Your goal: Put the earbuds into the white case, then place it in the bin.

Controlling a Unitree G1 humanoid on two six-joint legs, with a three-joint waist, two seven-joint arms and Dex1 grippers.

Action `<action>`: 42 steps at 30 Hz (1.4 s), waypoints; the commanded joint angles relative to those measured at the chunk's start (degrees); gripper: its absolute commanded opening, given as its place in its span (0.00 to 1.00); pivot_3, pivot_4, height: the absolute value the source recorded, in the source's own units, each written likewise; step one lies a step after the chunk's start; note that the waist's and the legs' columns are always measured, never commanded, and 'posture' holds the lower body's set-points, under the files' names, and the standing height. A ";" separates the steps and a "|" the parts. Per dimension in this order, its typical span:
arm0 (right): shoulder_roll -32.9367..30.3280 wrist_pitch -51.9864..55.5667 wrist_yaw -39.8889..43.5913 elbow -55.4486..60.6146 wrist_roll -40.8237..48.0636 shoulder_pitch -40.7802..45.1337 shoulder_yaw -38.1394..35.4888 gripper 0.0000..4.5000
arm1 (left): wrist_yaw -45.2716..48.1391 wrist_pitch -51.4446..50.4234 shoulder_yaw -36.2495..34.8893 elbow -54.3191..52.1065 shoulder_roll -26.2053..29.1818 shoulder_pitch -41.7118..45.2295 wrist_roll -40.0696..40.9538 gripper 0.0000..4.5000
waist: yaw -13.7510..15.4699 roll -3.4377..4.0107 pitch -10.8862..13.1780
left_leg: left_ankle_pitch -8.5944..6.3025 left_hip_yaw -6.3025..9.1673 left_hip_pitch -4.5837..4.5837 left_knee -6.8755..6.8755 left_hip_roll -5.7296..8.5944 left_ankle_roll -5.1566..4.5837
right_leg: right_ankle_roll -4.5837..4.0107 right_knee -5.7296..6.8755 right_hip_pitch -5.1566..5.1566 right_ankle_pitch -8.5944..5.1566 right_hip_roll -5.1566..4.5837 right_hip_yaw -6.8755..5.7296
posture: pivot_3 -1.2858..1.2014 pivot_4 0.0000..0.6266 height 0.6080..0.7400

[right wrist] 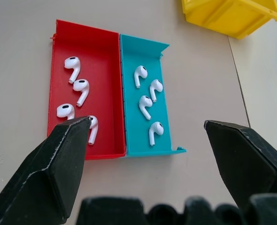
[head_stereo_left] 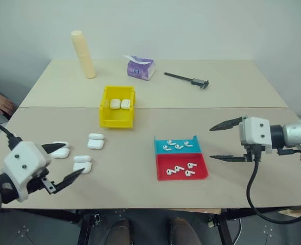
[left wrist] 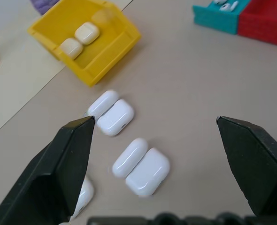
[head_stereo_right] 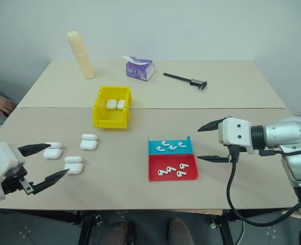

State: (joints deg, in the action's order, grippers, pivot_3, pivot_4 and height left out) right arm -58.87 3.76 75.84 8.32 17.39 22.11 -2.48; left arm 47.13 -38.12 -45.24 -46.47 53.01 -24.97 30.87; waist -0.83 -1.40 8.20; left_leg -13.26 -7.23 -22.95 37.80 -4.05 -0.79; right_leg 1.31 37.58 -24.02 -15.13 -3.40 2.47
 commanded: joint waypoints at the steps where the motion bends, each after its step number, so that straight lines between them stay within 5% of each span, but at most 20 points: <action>1: 0.37 -1.42 -0.35 0.21 -0.32 1.51 -0.26 1.00 | -2.89 -11.42 -4.82 -1.48 4.91 2.00 0.30 1.00 | 0.00 -0.01 0.00 | 0.00 0.10 0.00 0.00 0.00 0.00 | 0.00 0.00 -0.01 0.00 0.00 0.00 | 0.52 0.24 1.00; 8: 0.54 0.23 -1.58 3.07 0.69 -1.07 -1.37 1.00 | 1.23 -37.08 -9.51 5.99 18.15 5.94 4.45 1.00 | -0.02 -0.03 0.02 | 0.00 0.19 0.00 -0.02 0.00 0.00 | -0.01 0.03 -0.06 -0.02 0.01 -0.04 | 0.52 0.24 1.00; 17: 1.58 1.54 -3.00 4.47 0.48 -2.30 -0.48 1.00 | -4.08 -45.94 12.36 25.88 27.18 29.41 6.46 1.00 | 0.13 -0.06 0.04 | 0.00 0.14 -0.03 -0.04 0.05 0.01 | -0.03 0.07 -0.08 -0.03 0.00 -0.04 | 0.52 0.24 1.00; 34: 2.67 1.52 -2.13 0.85 -0.89 2.02 3.03 1.00 | 5.78 -47.06 67.68 60.87 22.86 75.92 -5.01 1.00 | 0.44 -0.19 0.11 | 0.02 -0.12 -0.30 0.05 0.09 0.03 | -0.03 0.13 -0.24 -0.02 0.07 -0.08 | 0.52 0.24 1.00; 42: 2.53 2.20 -3.15 1.93 -1.44 0.73 2.68 1.00 | 9.07 -47.46 75.45 79.12 12.62 88.64 -11.18 1.00 | 0.74 -0.23 0.13 | 0.03 -0.05 -0.39 0.09 0.09 0.03 | 0.00 0.13 -0.28 -0.04 0.07 -0.09 | 0.52 0.24 1.00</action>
State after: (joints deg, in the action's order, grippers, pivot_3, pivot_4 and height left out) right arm -55.70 5.60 73.11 8.59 15.76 23.08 1.75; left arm 55.86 -86.13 30.12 30.07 66.19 61.95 21.63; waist -0.09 -1.63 8.33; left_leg -13.23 -7.28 -23.34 37.89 -3.95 -0.76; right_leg 1.32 37.71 -24.29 -15.18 -3.34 2.38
